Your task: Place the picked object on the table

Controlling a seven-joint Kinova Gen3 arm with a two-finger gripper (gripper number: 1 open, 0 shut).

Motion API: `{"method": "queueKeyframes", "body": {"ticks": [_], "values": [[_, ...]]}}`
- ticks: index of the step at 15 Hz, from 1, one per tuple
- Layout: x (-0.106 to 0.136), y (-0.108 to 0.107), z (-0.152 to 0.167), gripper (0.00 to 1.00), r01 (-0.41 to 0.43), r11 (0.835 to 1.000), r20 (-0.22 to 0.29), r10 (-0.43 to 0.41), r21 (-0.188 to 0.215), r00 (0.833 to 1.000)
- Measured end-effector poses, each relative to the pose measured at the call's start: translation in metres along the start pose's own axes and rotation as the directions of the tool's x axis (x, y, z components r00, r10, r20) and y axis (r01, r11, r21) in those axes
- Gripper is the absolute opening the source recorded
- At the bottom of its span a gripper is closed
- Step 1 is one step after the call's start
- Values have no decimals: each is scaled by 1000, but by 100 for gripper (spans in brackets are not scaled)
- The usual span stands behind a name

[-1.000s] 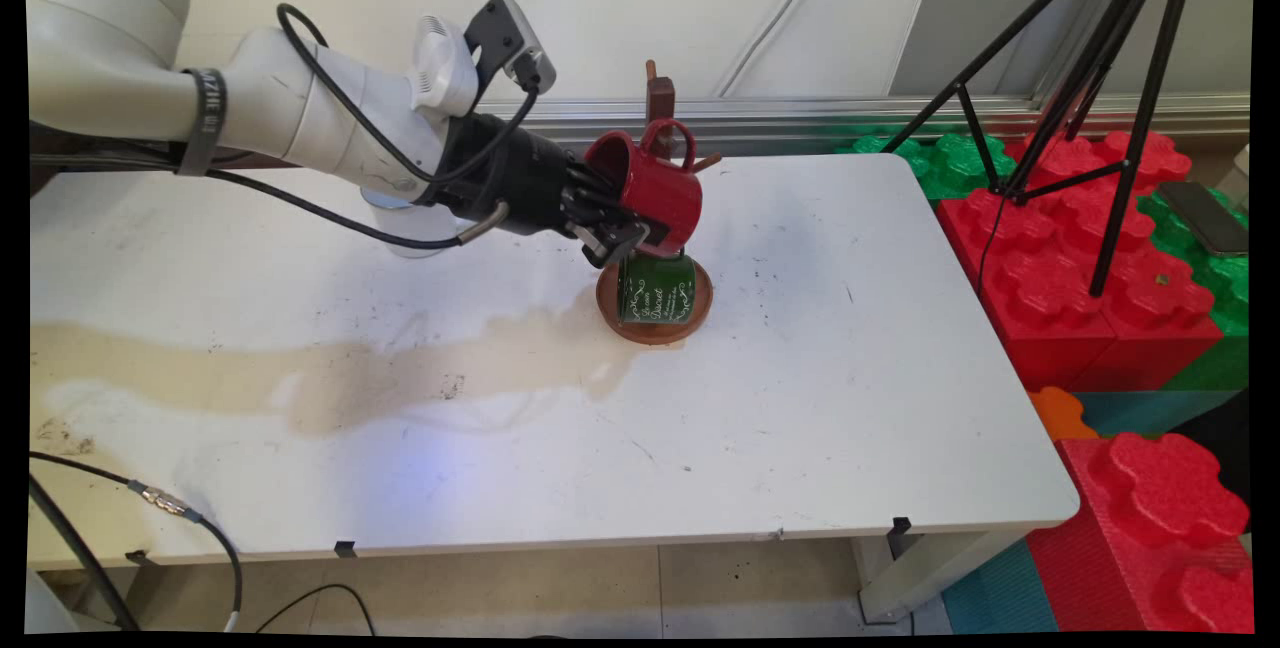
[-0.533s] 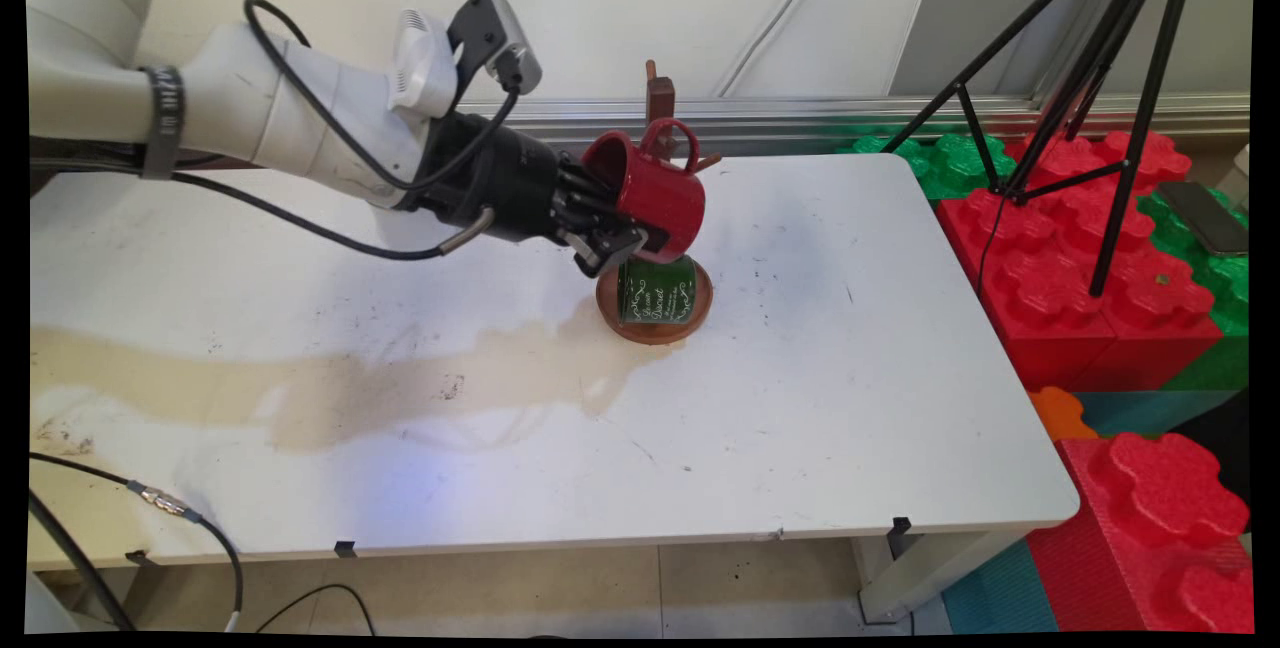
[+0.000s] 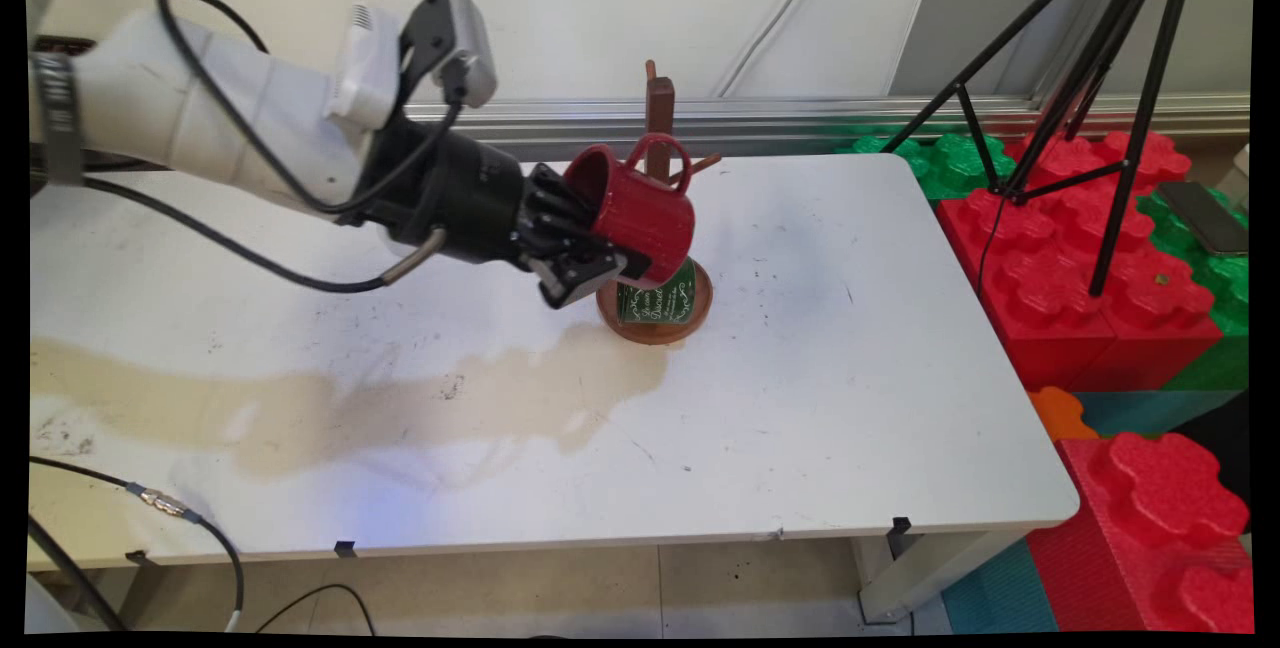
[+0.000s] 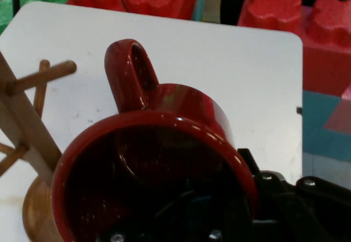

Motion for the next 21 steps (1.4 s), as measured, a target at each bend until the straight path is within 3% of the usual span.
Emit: {"method": "queueKeyframes", "body": {"ticks": [2,6,11,18,21], "values": [[-2,1,-9,0,-18,1000,22,18,-4,1000],[-16,-1,-34,0,-41,999,114,41,6,993],[-31,-17,-55,0,-60,997,227,46,52,973],[-28,-58,-53,0,-121,983,359,64,139,931],[-23,-77,-43,0,-158,975,410,82,153,908]]}}
